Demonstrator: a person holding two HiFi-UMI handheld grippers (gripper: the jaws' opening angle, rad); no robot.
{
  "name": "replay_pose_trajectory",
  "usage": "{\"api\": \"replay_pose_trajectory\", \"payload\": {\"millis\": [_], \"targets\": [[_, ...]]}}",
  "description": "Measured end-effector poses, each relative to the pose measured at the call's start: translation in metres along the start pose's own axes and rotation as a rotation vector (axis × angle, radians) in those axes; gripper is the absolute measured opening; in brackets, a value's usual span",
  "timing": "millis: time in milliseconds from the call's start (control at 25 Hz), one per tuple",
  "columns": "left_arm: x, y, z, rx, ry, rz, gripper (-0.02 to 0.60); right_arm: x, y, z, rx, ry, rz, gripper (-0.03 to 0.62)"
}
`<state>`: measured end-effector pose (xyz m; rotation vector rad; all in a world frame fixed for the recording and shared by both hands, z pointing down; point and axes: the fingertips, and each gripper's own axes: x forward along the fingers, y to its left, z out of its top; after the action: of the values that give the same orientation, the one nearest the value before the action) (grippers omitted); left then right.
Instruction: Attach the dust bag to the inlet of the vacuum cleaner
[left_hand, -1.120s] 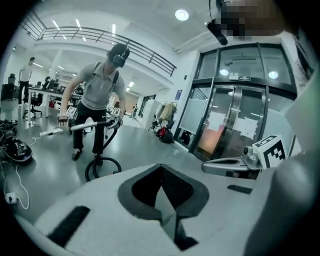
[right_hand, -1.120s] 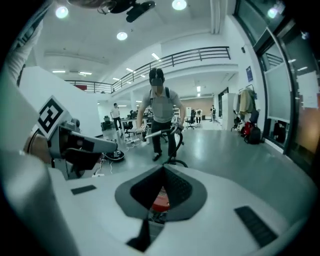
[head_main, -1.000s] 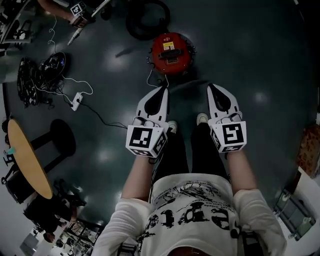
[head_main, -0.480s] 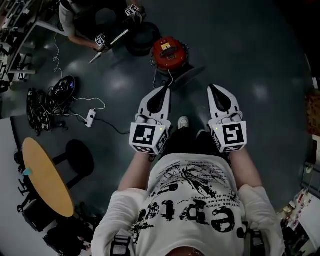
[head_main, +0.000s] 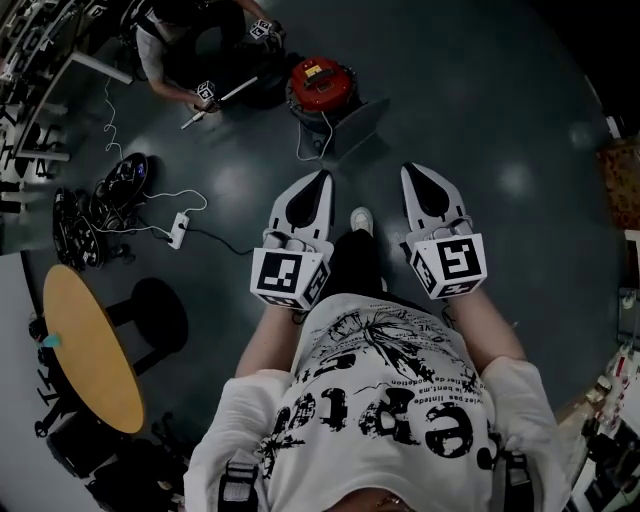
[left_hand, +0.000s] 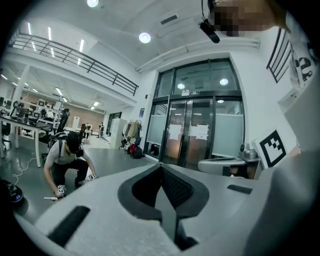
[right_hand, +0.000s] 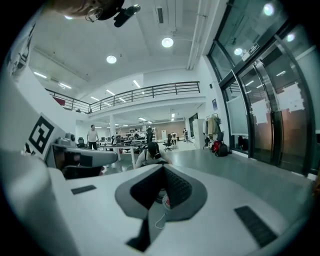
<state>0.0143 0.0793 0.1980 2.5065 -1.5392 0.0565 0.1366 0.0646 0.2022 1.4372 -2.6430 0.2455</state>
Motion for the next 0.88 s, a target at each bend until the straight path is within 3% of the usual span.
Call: {"api": "replay_pose_trajectory", "payload": {"millis": [240, 400, 640, 880], "targets": [[-0.087, -0.047, -0.008, -0.013, -0.009, 0.001, 0.003, -0.074, 0.052, -0.019, 0.025, 0.042, 0.014, 0.002], [-0.129, -0.054, -0.008, 0.012, -0.011, -0.01, 0.003, -0.1, 0.091, -0.018, 0.005, 0.036, 0.014, 0.002], [-0.179, -0.029, -0.005, 0.037, -0.029, -0.06, 0.003, -0.112, 0.145, -0.017, 0.008, -0.004, -0.061, 0.002], [-0.245, 0.02, -0.005, 0.059, -0.006, -0.166, 0.003, -0.114, 0.222, -0.027, -0.021, -0.032, -0.225, 0.003]]}}
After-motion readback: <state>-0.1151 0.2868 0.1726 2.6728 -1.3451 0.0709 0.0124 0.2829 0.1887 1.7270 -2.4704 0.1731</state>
